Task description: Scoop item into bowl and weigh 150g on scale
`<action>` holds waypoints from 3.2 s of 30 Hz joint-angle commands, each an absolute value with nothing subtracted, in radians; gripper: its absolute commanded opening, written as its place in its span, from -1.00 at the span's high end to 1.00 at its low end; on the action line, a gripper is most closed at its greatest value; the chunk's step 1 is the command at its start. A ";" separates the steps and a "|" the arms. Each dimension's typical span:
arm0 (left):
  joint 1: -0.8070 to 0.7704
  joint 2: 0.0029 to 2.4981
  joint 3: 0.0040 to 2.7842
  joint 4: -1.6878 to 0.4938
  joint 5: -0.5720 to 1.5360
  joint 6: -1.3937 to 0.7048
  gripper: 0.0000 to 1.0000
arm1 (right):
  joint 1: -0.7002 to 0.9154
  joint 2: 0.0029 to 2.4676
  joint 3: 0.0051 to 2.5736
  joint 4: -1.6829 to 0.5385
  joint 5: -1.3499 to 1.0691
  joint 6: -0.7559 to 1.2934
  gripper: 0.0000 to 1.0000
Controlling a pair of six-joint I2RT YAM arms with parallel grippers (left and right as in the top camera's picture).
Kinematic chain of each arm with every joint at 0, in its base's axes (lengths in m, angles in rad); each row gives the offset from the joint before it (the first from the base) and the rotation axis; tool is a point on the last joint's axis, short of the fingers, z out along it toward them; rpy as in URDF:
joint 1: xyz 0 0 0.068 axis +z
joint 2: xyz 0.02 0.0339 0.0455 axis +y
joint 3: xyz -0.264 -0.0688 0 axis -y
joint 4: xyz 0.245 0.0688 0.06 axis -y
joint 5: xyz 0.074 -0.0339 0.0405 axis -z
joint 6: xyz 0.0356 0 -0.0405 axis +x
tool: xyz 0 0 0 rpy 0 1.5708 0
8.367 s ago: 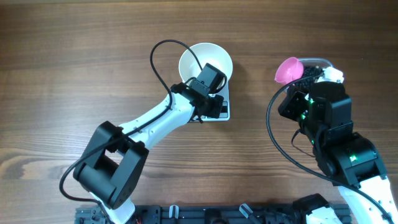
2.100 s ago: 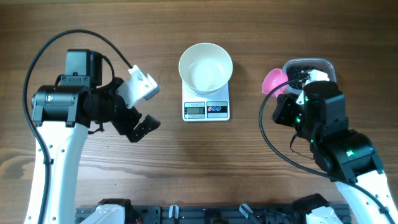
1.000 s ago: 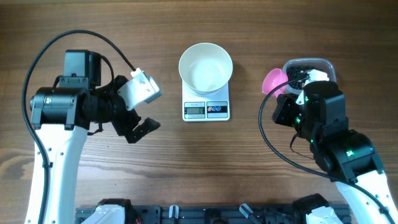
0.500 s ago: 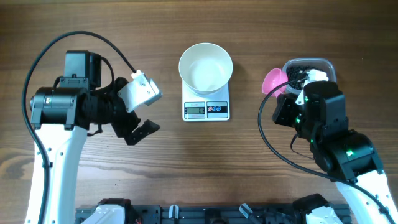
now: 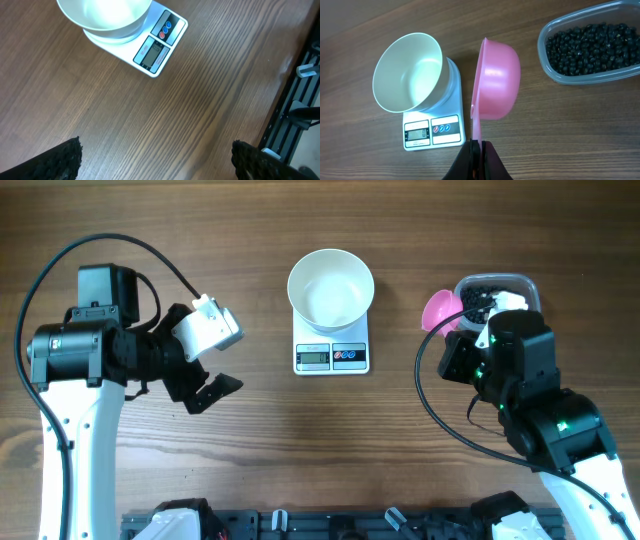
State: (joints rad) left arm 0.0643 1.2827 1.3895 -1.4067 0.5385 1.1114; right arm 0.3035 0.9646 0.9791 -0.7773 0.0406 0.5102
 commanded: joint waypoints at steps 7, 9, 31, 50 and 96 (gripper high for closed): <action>0.068 1.272 1.412 -1.406 0.582 1.145 -1.00 | 0.299 0.965 1.001 -0.772 0.028 0.489 0.91; 0.068 1.272 1.412 -1.407 0.582 1.145 -1.00 | 0.299 0.965 1.001 -0.772 0.027 0.489 0.92; 0.068 1.272 1.412 -1.407 0.578 1.145 -1.00 | 0.299 0.978 1.180 -0.975 0.061 0.339 0.91; 0.068 1.272 1.412 -1.407 0.578 1.145 -1.00 | 0.184 1.166 1.288 -1.027 0.132 0.250 0.91; 0.068 1.272 1.412 -1.407 0.578 1.145 -1.00 | 0.073 1.651 1.489 -1.039 0.456 -0.080 0.91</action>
State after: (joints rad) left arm 0.0643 1.2827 1.3907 -1.4067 0.5526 1.1248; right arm 0.0750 1.6215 1.4712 -1.0462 0.4232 -0.0460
